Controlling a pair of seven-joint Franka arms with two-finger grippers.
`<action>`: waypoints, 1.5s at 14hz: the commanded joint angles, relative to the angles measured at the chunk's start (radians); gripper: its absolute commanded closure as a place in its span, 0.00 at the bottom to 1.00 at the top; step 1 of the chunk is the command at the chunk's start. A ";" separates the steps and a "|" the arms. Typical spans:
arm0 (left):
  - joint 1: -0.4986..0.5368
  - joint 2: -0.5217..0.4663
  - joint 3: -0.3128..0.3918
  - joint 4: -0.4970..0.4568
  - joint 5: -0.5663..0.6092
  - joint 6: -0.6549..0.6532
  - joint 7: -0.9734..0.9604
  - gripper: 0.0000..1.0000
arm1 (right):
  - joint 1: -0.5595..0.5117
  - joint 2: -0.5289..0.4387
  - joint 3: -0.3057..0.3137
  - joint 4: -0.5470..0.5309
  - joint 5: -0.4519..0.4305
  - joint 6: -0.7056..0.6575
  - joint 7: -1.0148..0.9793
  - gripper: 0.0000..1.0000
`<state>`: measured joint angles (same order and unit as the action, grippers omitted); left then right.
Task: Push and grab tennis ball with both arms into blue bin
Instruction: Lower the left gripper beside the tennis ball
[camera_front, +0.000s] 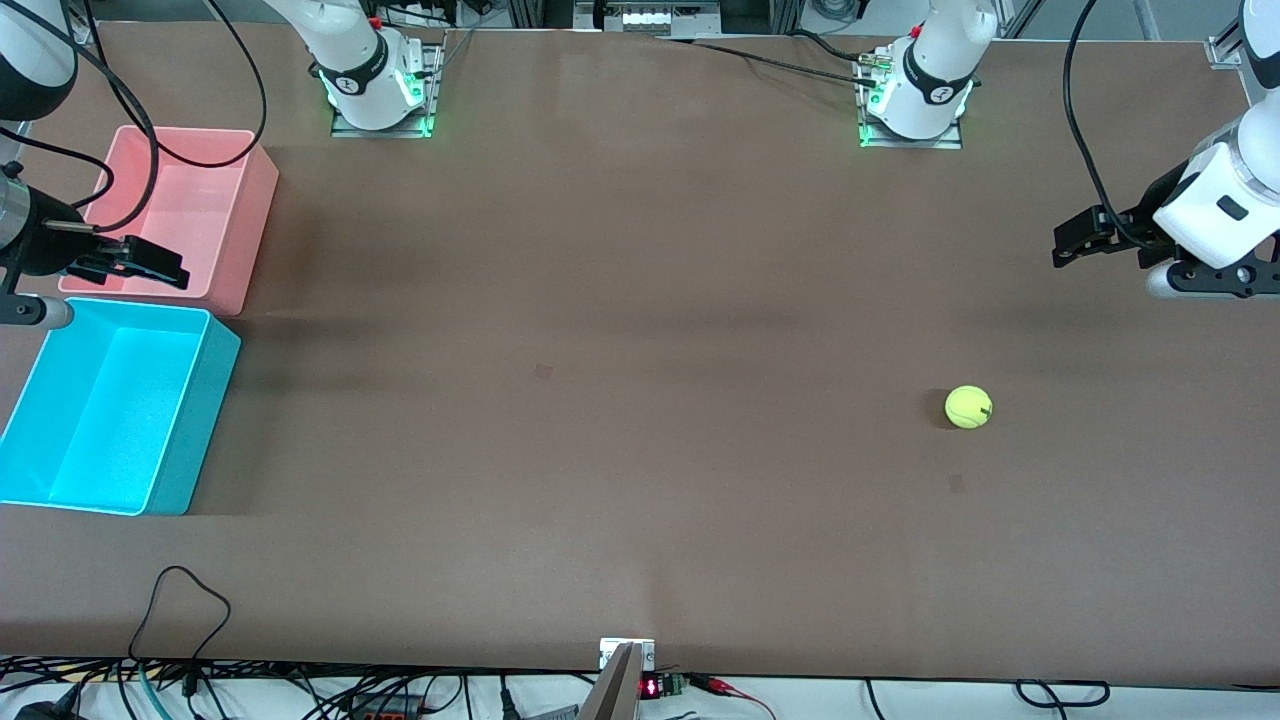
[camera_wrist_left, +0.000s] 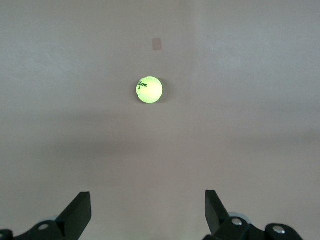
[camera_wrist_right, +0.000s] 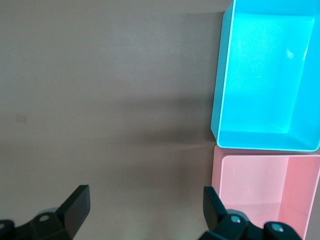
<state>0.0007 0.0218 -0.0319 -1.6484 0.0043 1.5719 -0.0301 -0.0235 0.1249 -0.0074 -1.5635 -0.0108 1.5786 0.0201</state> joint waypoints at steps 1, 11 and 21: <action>0.007 -0.005 -0.005 -0.004 0.014 -0.018 -0.005 0.00 | -0.003 -0.022 0.004 -0.020 -0.005 -0.006 -0.011 0.00; 0.050 0.168 0.006 0.059 -0.115 0.069 0.065 0.00 | -0.004 -0.021 0.004 -0.018 -0.005 -0.003 -0.009 0.00; 0.015 0.342 -0.008 0.041 0.066 0.138 0.496 1.00 | 0.007 -0.016 0.004 -0.015 -0.003 -0.003 0.003 0.00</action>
<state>0.0131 0.3169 -0.0414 -1.6276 0.0480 1.6882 0.3405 -0.0226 0.1249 -0.0062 -1.5646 -0.0108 1.5787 0.0201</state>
